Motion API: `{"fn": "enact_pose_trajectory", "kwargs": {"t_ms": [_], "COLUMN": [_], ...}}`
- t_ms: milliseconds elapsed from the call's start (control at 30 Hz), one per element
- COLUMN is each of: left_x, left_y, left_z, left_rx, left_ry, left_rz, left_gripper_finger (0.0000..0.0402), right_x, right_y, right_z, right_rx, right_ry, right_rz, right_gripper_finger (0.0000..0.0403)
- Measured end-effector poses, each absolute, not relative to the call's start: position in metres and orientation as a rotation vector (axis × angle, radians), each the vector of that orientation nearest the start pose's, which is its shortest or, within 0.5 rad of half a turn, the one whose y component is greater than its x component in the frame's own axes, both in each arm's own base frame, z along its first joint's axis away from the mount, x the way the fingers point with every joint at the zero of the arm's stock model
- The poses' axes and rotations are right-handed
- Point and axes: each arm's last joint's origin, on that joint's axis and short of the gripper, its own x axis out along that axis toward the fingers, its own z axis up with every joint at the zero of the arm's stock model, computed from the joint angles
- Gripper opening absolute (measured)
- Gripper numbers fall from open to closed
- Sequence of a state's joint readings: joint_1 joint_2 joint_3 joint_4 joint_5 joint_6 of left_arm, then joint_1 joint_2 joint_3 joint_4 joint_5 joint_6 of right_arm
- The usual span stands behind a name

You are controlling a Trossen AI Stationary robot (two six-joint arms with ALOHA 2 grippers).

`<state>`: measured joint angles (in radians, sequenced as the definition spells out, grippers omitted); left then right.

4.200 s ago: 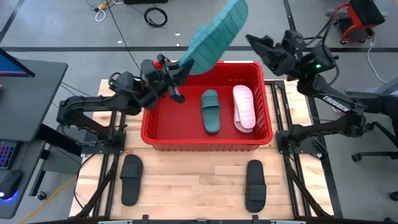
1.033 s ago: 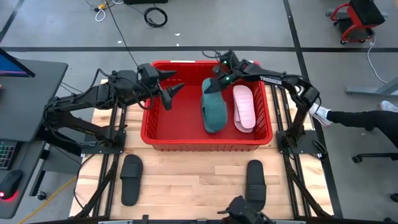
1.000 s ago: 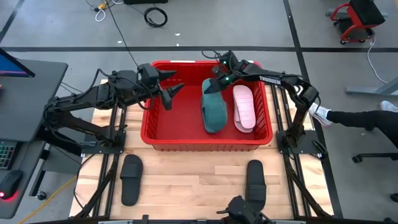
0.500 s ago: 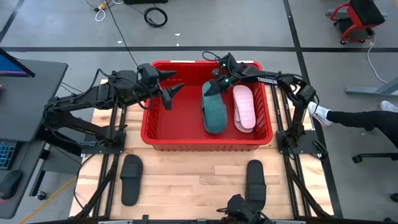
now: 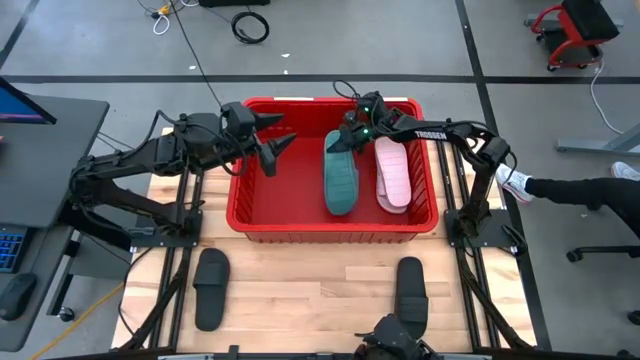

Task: Pick and place slides into bin
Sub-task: Stack the blue slipper on top of the other blue slipper in the red bin

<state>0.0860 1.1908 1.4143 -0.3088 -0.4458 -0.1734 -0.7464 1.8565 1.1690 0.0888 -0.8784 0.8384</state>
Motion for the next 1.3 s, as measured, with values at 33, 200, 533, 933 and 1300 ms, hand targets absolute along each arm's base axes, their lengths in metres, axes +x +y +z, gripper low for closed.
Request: {"fn": "enact_pose_trajectory", "kwargs": {"t_ms": [33,200,533,933,1300], "left_x": [0.239,0.240,0.240,0.289,0.304], "left_y": [0.033,0.033,0.032,0.040,0.079], "left_z": [0.454,0.454,0.454,0.415,0.389], "left_rx": [-0.156,-0.185,-0.184,-0.184,-0.266], "left_ry": [0.037,0.031,0.032,0.189,0.405], "left_rz": [0.537,0.514,0.511,0.519,0.577], "left_gripper_finger": [0.0302,0.0302,0.0302,0.0302,0.0302], "right_x": [0.302,0.297,0.303,0.307,0.306], "right_y": [-0.252,-0.260,-0.256,-0.252,-0.252], "right_z": [0.198,0.187,0.180,0.178,0.178], "right_rx": [1.260,1.281,1.267,1.189,1.246], "right_ry": [0.455,0.472,0.499,0.502,0.507], "right_rz": [-0.070,-0.115,-0.073,-0.130,-0.127], "right_gripper_finger": [0.0055,0.0055,0.0055,0.0055,0.0055]}}
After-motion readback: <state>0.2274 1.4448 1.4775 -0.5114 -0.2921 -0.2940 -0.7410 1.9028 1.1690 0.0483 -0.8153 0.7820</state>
